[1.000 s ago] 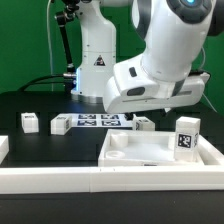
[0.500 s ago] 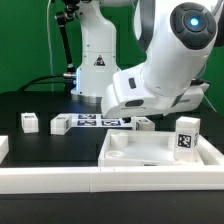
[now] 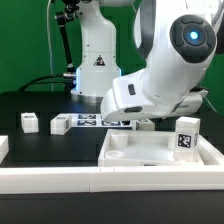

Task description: Assemble square table

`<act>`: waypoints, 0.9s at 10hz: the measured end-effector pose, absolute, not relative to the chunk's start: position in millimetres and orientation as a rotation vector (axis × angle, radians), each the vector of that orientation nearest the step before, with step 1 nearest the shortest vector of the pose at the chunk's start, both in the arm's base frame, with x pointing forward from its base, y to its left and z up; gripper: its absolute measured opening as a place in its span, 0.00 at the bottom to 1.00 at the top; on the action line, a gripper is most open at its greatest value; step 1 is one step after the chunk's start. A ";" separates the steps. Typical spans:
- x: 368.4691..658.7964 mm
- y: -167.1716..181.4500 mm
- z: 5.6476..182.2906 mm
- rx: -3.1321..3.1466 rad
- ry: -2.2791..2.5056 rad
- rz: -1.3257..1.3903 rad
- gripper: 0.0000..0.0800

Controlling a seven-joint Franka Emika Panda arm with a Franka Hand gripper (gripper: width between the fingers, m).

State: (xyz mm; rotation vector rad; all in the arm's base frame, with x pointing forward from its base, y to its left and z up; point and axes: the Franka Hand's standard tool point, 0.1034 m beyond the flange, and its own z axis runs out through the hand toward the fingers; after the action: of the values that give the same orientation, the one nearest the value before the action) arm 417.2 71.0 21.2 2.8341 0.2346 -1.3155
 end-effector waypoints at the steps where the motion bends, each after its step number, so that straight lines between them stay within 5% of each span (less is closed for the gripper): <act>1: 417.2 71.2 20.9 2.834 0.234 -1.315 0.81; 9: 412.2 74.6 9.2 2.818 0.197 -1.321 0.81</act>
Offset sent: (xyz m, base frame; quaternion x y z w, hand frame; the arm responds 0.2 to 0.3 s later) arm -0.0033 0.0059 -0.0108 -0.0029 0.0107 0.0072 0.9999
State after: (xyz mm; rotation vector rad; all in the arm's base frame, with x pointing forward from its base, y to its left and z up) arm 412.2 74.6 9.2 2.8182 0.1966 -1.3209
